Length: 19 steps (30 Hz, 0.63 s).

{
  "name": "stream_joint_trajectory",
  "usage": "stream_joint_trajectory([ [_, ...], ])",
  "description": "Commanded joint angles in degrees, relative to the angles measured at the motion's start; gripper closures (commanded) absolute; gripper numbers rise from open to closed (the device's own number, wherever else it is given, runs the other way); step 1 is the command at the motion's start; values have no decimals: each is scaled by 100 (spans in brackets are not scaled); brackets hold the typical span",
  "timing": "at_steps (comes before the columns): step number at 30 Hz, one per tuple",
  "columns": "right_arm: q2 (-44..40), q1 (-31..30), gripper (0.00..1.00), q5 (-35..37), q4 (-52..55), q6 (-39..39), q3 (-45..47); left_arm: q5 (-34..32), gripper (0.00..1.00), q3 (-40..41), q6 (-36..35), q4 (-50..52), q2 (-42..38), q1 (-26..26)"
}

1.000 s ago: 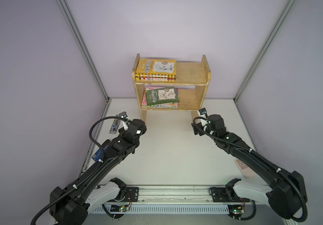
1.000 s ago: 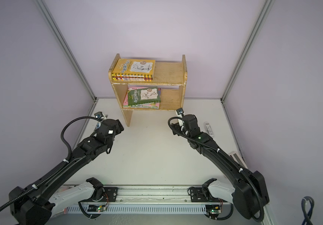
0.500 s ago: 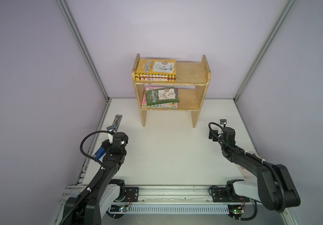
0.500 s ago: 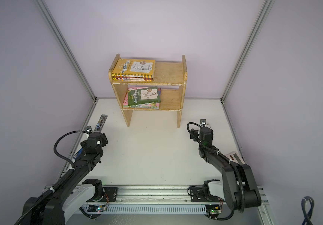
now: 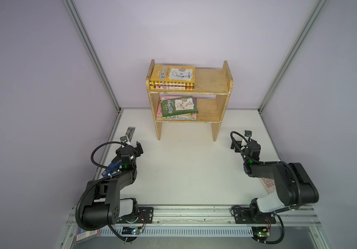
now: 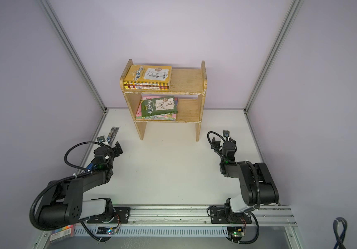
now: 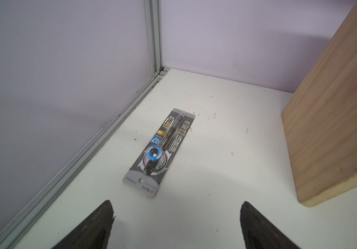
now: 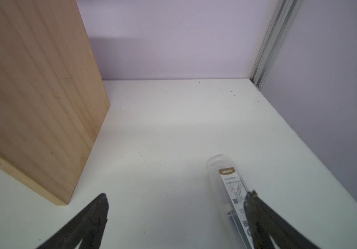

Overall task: Stacking books/files
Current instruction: Reset both arms

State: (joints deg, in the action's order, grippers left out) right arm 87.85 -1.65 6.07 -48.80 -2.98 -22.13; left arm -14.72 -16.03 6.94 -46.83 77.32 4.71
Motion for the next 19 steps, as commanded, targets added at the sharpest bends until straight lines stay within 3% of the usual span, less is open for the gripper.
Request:
stream_joint_trajectory([
  [1,23,17,1,4,-255,-58,-41,837,0,-41,-108,-1494,1017,15],
  [2,36,24,1,1,-304,-58,-45,864,0,-90,-289,-1718,1130,-65],
  [3,26,19,1,2,-294,-55,-37,850,0,-242,-272,-934,848,-130],
  [5,23,24,1,10,-333,-53,-20,530,0,-268,-268,-1227,1078,-175],
  [7,29,22,1,2,-334,-44,-29,459,0,-400,-218,-741,954,-208],
  [19,29,22,1,5,-312,-49,-41,389,0,-482,-207,-713,1014,-201],
])
